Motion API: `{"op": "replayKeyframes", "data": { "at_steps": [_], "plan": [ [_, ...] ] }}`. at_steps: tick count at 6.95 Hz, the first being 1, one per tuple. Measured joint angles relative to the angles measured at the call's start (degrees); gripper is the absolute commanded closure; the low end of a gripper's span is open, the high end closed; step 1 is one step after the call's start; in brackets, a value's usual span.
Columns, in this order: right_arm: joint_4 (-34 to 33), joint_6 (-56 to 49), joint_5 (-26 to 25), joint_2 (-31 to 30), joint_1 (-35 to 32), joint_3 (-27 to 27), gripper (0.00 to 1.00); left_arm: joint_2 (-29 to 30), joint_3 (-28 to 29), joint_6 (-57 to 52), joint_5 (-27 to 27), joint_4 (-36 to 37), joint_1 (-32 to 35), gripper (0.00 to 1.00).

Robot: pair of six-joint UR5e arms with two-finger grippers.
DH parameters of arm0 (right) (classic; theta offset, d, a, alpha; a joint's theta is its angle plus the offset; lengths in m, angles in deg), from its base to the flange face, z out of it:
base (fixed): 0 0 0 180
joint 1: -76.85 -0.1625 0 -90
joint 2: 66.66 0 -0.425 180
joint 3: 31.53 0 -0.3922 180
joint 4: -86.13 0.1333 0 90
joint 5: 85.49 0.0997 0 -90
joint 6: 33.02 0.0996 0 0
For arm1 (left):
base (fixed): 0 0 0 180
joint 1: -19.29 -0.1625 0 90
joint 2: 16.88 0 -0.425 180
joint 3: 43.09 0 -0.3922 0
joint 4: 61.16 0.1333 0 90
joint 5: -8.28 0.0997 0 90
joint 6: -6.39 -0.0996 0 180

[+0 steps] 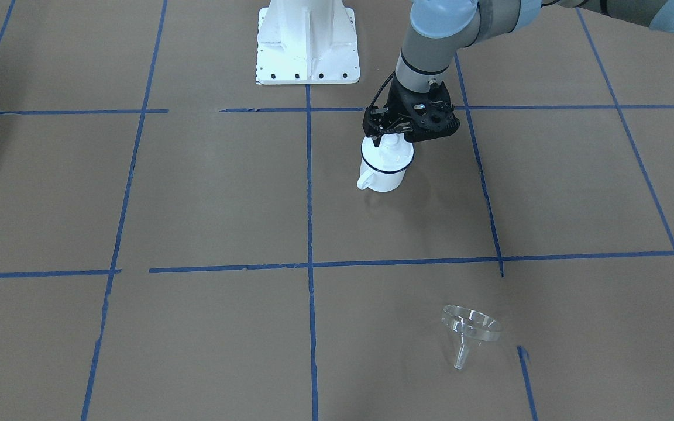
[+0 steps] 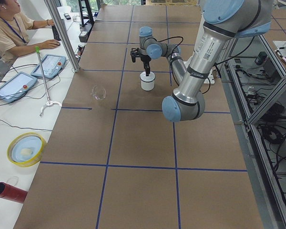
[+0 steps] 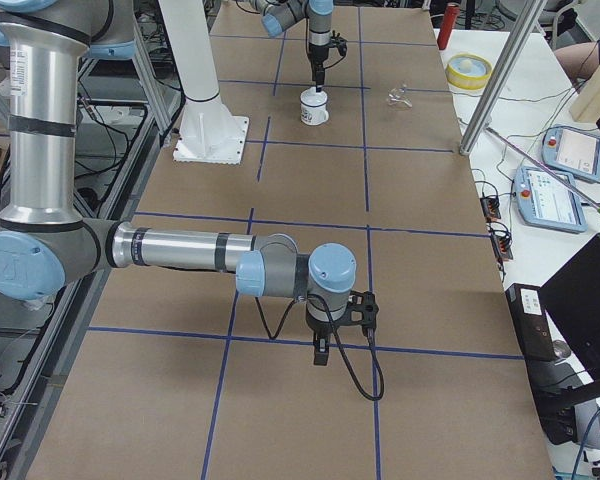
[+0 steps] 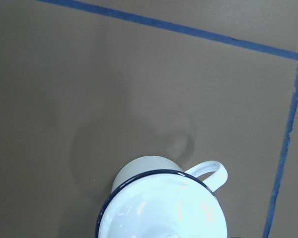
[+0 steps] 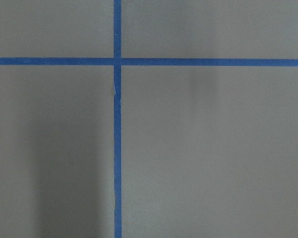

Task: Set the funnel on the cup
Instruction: 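Move the left gripper down over the white lid on the mug, then close the left gripper on the white lid's knob, then lift the white lid off the mug with the left gripper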

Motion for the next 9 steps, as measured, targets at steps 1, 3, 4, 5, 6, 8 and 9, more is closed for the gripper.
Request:
{"op": "replayKeyframes", "data": {
  "at_steps": [1,3,4,5,6,8,9],
  "plan": [
    [0.0,0.0,0.0,0.0,0.0,0.0,0.00,0.2,0.2,0.1,0.1,0.5,-0.4,0.25],
    [0.0,0.0,0.0,0.0,0.0,0.0,0.00,0.3,0.4,0.1,0.2,0.8,-1.2,0.52],
    [0.0,0.0,0.0,0.0,0.0,0.0,0.00,0.3,0.4,0.1,0.1,0.8,-1.3,0.70],
    [0.0,0.0,0.0,0.0,0.0,0.0,0.00,0.3,0.3,0.1,0.1,0.8,-1.3,0.80],
    [0.0,0.0,0.0,0.0,0.0,0.0,0.00,0.3,0.3,0.1,0.1,0.8,-1.3,0.95],
    [0.0,0.0,0.0,0.0,0.0,0.0,0.00,0.4,0.1,0.1,0.1,0.8,-1.3,1.00],
    [0.0,0.0,0.0,0.0,0.0,0.0,0.00,0.4,-0.4,0.2,0.0,1.1,-1.2,1.00]
  ]
}}
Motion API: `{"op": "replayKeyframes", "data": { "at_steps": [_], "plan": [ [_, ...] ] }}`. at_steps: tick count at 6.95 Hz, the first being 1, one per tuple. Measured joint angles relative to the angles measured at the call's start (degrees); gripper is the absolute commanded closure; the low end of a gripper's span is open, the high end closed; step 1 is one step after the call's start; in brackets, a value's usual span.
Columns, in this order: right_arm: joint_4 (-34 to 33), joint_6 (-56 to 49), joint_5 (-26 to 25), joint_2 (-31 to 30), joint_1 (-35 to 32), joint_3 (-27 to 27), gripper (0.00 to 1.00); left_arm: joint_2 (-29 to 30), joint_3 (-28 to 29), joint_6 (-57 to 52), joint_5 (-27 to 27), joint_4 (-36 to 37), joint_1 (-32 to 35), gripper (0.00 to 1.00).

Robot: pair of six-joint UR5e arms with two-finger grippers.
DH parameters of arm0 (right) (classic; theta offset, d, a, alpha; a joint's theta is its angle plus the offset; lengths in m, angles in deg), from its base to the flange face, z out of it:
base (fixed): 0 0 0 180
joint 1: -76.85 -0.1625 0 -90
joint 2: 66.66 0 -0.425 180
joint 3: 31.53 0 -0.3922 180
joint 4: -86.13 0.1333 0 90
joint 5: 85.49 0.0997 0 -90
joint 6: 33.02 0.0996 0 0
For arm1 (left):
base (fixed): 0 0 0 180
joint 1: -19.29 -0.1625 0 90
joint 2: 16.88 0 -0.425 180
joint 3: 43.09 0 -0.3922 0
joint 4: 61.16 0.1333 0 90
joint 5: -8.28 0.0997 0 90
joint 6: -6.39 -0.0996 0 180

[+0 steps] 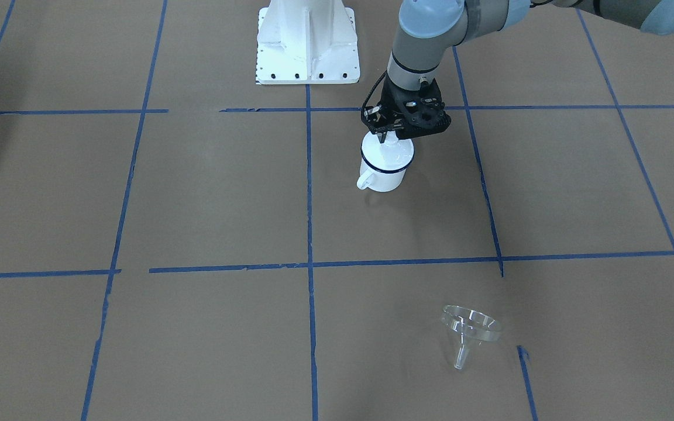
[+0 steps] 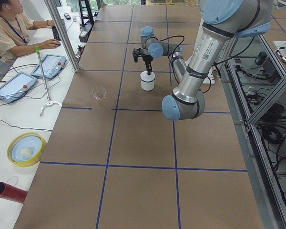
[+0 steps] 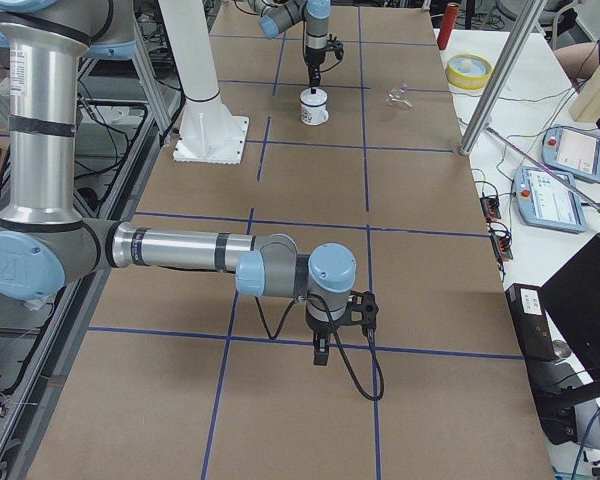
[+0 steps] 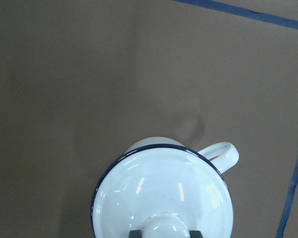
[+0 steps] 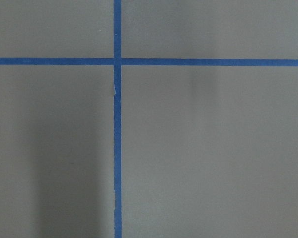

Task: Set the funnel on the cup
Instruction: 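Lift the white lid off the mug with the left gripper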

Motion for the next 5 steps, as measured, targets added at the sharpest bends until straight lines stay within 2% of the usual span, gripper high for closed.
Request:
{"op": "replayKeyframes", "data": {
  "at_steps": [3,5],
  "plan": [
    [0.0,0.0,0.0,0.0,0.0,0.0,0.00,0.2,-6.0,0.2,0.0,6.2,3.6,1.00],
    [0.0,0.0,0.0,0.0,0.0,0.0,0.00,-1.2,-8.8,-3.8,-0.5,7.7,11.3,1.00]
  ]
}}
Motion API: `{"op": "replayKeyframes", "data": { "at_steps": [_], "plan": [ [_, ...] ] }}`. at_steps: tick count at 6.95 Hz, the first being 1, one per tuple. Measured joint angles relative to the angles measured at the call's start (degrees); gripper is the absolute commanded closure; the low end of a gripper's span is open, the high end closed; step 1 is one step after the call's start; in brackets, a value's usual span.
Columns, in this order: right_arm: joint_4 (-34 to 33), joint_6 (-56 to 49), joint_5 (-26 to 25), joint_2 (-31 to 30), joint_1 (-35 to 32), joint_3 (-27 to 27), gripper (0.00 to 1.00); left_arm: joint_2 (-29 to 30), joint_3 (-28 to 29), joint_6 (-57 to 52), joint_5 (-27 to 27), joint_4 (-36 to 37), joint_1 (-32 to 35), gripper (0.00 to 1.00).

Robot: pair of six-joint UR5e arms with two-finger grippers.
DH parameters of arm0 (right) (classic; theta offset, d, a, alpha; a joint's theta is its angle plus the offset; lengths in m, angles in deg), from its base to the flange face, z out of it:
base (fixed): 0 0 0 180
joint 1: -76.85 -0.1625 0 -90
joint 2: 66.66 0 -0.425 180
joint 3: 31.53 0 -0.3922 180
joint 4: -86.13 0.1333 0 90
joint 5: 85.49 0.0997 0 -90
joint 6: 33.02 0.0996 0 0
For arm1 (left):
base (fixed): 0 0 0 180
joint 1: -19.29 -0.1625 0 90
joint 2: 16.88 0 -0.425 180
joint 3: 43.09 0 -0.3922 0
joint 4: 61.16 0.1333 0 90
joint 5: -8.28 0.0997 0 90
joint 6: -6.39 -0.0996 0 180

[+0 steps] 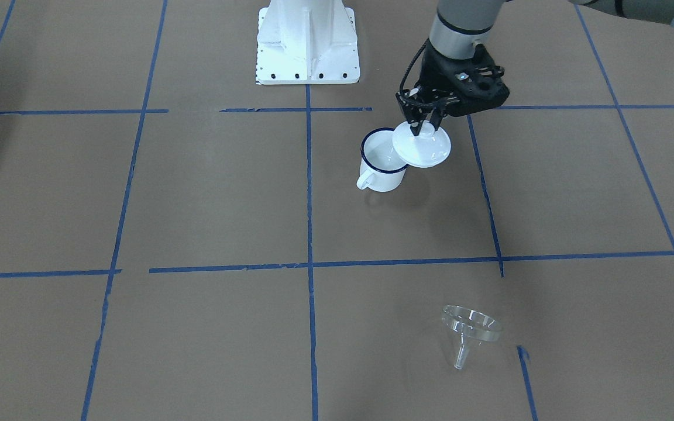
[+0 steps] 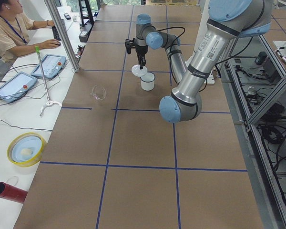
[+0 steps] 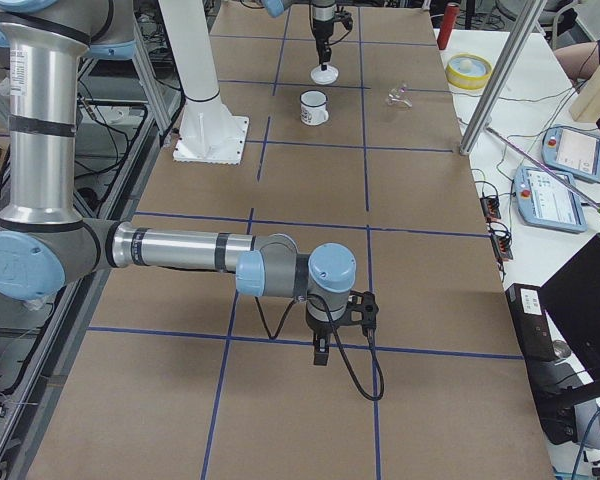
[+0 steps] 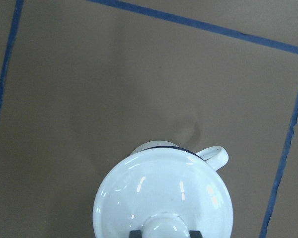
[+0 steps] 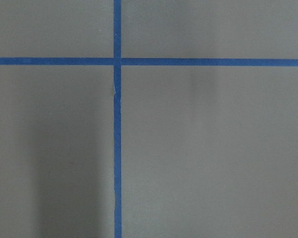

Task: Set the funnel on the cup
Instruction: 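Lift the white lid off the mug with the left gripper, then lower the lid onto the table beside the mug and open the left gripper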

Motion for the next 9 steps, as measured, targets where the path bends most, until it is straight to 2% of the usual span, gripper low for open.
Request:
{"op": "replayKeyframes", "data": {
  "at_steps": [2,4,5,6,7,8,9],
  "plan": [
    [0.0,0.0,0.0,0.0,0.0,0.0,0.00,-5.8,-0.8,-12.9,-2.6,-0.4,6.5,1.00],
    [0.0,0.0,0.0,0.0,0.0,0.0,0.00,-16.5,-0.3,-24.9,-8.1,-4.8,12.0,1.00],
    [0.0,0.0,0.0,0.0,0.0,0.0,0.00,-23.5,-0.1,-26.6,-9.4,-11.0,13.1,1.00],
    [0.0,0.0,0.0,0.0,0.0,0.0,0.00,-30.7,1.2,-26.3,-9.9,-20.3,13.5,1.00],
    [0.0,0.0,0.0,0.0,0.0,0.0,0.00,-34.8,4.2,-24.1,-9.9,-28.7,13.5,1.00],
    [0.0,0.0,0.0,0.0,0.0,0.0,0.00,-35.8,7.2,-20.7,-9.8,-34.4,13.4,1.00],
    [0.0,0.0,0.0,0.0,0.0,0.0,0.00,-35.3,8.4,-17.0,-9.7,-37.0,13.1,1.00]
  ]
}}
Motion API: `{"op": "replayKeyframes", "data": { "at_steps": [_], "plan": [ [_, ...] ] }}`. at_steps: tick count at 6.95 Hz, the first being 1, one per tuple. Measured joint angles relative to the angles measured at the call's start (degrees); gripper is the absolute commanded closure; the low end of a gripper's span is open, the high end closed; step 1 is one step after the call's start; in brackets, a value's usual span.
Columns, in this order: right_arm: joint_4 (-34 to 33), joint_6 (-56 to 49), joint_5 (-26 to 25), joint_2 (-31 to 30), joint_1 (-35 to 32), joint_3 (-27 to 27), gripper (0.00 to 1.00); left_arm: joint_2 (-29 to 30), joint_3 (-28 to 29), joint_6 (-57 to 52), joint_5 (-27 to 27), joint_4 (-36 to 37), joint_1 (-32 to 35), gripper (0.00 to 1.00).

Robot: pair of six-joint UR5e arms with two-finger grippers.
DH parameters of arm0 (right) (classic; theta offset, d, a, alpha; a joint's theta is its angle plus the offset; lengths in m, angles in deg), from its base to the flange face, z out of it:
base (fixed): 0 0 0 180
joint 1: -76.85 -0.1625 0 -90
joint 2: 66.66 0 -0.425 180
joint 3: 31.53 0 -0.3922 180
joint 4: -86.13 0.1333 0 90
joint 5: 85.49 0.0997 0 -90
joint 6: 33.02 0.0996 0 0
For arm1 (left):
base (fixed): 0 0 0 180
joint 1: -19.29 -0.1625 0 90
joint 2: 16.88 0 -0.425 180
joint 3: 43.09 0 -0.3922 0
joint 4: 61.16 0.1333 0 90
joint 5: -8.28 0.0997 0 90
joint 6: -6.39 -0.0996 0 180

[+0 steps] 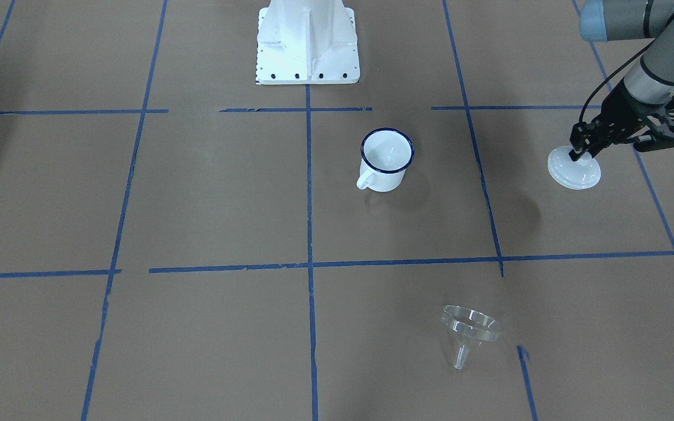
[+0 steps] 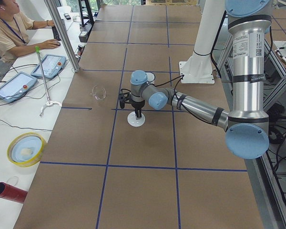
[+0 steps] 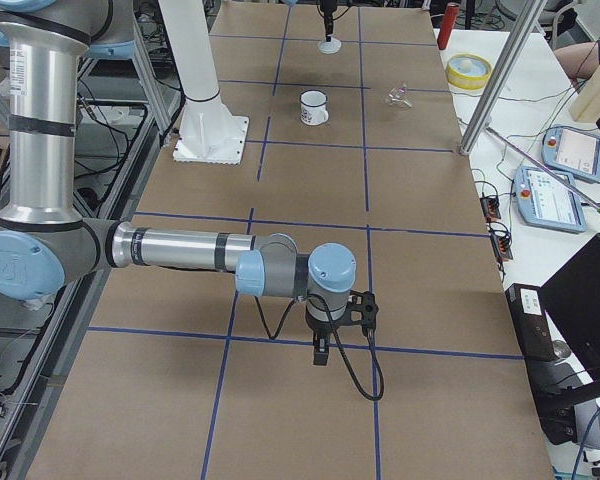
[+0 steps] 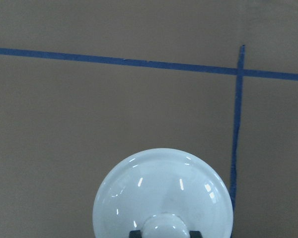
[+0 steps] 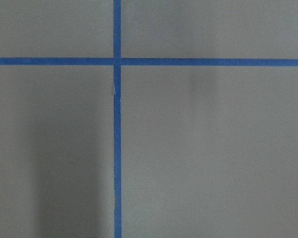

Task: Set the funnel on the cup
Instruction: 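Lower the lid onto the table beside the mug and open the left gripper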

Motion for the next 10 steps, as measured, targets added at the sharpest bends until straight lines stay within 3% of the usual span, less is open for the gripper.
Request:
{"op": "replayKeyframes", "data": {
  "at_steps": [4,6,7,8,9,10],
  "plan": [
    [0.0,0.0,0.0,0.0,0.0,0.0,0.00,4.3,-1.0,19.2,3.4,-0.6,-12.3,1.00],
    [0.0,0.0,0.0,0.0,0.0,0.0,0.00,9.3,-1.0,23.4,5.1,4.6,-16.5,1.00],
    [0.0,0.0,0.0,0.0,0.0,0.0,0.00,10.9,-0.7,23.9,6.0,6.5,-17.7,0.91],
    [0.0,0.0,0.0,0.0,0.0,0.0,0.00,11.6,-0.1,24.1,6.7,7.2,-18.6,0.60],
    [0.0,0.0,0.0,0.0,0.0,0.0,0.00,12.0,0.4,24.1,7.0,7.4,-19.2,0.01],
    [0.0,0.0,0.0,0.0,0.0,0.0,0.00,12.4,0.7,24.0,7.0,7.4,-19.4,0.00]
  ]
}}
